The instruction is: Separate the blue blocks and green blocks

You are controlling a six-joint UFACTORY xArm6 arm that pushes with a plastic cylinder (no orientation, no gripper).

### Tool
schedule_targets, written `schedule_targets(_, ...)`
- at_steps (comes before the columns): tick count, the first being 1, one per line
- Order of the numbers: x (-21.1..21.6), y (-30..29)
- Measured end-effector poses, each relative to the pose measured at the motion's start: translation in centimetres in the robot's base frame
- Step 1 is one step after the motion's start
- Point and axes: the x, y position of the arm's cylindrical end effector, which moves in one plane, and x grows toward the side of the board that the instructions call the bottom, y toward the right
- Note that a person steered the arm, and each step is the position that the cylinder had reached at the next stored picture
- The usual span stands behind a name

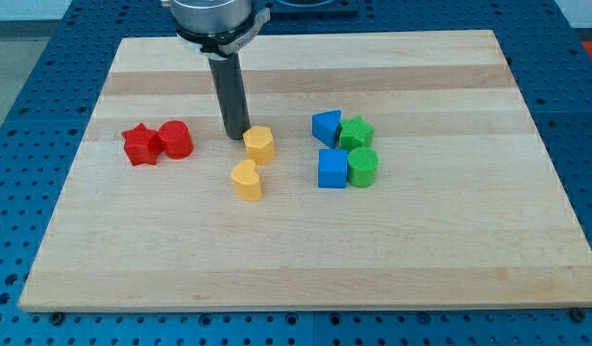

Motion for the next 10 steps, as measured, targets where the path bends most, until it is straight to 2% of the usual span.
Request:
schedule_targets(1,-2.3,6.2)
schedule_targets(5,-2.8,11.8)
schedule_targets(8,8.4,11.8)
schedule_targets(9,10.3,11.8)
schedule_targets(10,9.8,12.1)
